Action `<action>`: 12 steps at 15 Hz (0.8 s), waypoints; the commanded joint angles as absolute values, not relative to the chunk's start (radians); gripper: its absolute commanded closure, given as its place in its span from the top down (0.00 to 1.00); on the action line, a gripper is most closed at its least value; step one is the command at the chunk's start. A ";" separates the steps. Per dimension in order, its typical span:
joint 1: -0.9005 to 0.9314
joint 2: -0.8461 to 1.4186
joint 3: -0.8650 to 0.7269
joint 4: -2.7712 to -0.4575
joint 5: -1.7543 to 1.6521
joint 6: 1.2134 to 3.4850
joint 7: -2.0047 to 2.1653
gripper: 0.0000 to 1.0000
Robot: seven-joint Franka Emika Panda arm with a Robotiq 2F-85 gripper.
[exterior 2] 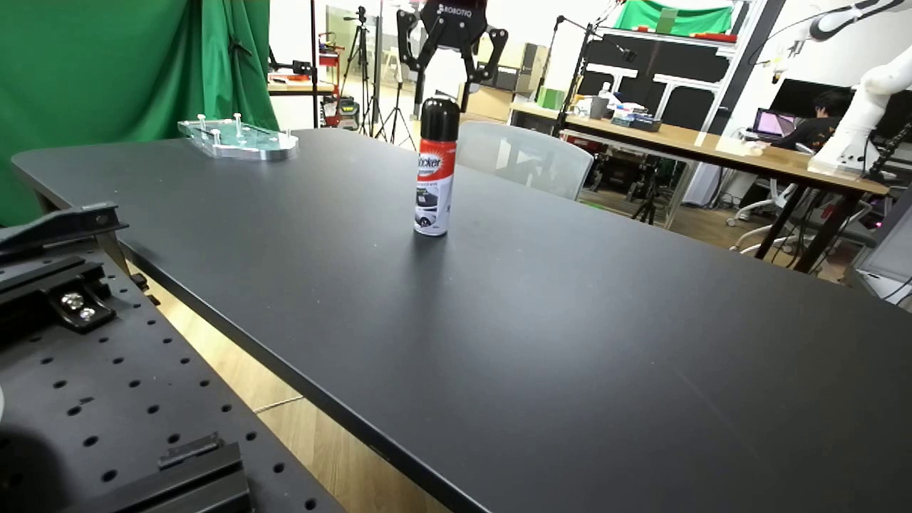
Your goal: Put the black lid on top of the spray can
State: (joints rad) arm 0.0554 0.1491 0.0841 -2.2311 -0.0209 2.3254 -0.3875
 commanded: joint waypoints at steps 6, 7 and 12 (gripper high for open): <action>0.056 0.103 0.086 -2.252 -0.043 2.312 -0.364 1.00; 0.058 0.096 0.087 -2.253 -0.048 2.312 -0.363 1.00; 0.068 0.060 0.086 -2.266 -0.107 2.293 -0.351 1.00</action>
